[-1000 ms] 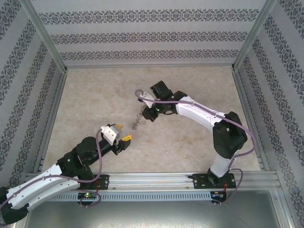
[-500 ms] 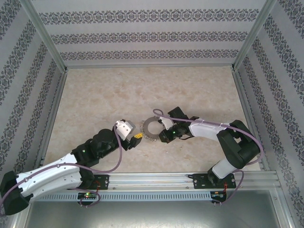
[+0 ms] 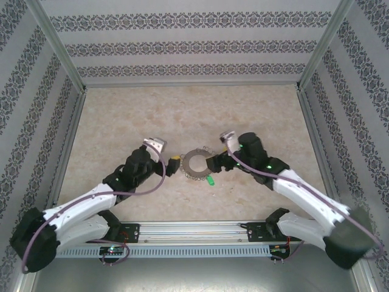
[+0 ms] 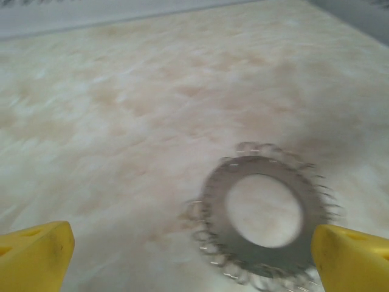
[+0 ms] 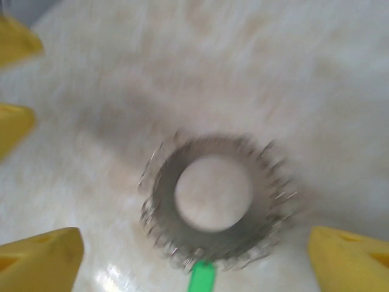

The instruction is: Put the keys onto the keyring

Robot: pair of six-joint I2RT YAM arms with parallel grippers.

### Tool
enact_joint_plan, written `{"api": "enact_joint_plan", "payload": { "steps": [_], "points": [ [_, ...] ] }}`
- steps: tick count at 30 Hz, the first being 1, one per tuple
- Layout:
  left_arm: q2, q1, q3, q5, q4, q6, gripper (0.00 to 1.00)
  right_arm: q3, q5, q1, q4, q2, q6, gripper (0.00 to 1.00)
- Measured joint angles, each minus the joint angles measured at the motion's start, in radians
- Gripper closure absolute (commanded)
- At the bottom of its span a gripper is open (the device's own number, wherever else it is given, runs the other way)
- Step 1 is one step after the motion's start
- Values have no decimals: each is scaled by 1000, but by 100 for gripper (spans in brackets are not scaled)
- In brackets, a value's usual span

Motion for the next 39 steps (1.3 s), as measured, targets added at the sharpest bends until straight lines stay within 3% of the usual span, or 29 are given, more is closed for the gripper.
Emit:
{"api": "enact_joint_plan", "payload": {
  "steps": [4,7,15,21,26,33,39],
  "points": [
    [85,150,47,-7,-20,-58,0,-45,106,-130,37,-167,-19,2],
    [87,215,58,-68,-23,-71,0,-101,147,-258,93,-204,-24,2],
    [-37,346,-38,-269,19,-29,0,-307,208,-515,383,-89,-60,2],
    [-46,406,-106,-369,127,41,0,-373,179,-533,634,127,-132,2],
    [78,425,-109,-401,278,128,0,-355,126,-552,809,348,-149,2],
    [315,455,-130,-348,550,209,0,-264,103,-571,905,513,-144,2],
    [534,502,-188,-245,822,222,0,-253,117,-570,931,521,-141,2]
  ]
}}
